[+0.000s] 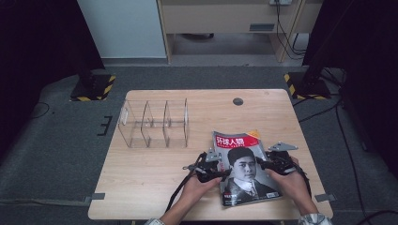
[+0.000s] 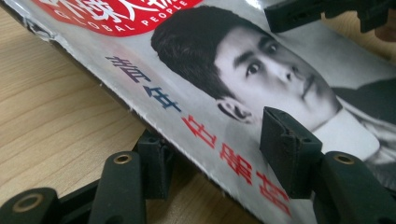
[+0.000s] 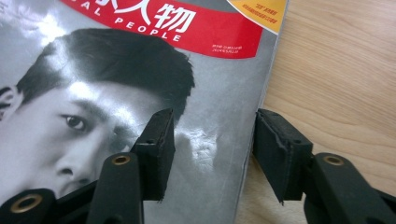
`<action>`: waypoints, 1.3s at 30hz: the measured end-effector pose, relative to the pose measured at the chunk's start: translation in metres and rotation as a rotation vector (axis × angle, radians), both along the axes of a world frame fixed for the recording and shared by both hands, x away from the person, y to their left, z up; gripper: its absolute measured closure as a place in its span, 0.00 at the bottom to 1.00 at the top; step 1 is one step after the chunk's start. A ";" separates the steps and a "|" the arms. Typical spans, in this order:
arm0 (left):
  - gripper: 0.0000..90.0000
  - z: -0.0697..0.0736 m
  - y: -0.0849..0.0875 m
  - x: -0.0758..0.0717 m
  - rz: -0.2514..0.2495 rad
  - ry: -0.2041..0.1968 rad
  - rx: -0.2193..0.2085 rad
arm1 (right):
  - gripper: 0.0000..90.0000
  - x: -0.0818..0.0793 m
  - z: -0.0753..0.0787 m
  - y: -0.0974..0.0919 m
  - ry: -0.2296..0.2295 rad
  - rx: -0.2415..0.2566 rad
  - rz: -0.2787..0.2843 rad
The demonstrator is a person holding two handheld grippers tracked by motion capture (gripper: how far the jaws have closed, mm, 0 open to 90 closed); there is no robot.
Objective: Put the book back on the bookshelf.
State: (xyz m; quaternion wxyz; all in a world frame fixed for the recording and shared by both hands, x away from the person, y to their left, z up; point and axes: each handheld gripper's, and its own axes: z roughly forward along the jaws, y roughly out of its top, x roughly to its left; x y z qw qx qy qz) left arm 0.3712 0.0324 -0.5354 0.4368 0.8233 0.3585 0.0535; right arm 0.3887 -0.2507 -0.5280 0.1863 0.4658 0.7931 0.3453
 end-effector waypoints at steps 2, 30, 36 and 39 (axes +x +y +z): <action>0.52 0.000 0.001 0.000 0.002 0.006 -0.005 | 0.55 -0.002 0.000 0.002 -0.002 0.002 0.014; 0.67 0.002 0.011 0.004 0.008 0.048 -0.017 | 0.46 -0.003 0.001 0.010 0.032 0.029 0.041; 0.67 0.002 0.002 -0.002 -0.026 0.039 -0.010 | 0.42 0.000 0.001 0.009 0.029 0.037 0.013; 0.67 0.002 -0.001 -0.003 -0.041 0.040 -0.010 | 0.43 0.000 0.001 0.007 0.017 0.034 0.001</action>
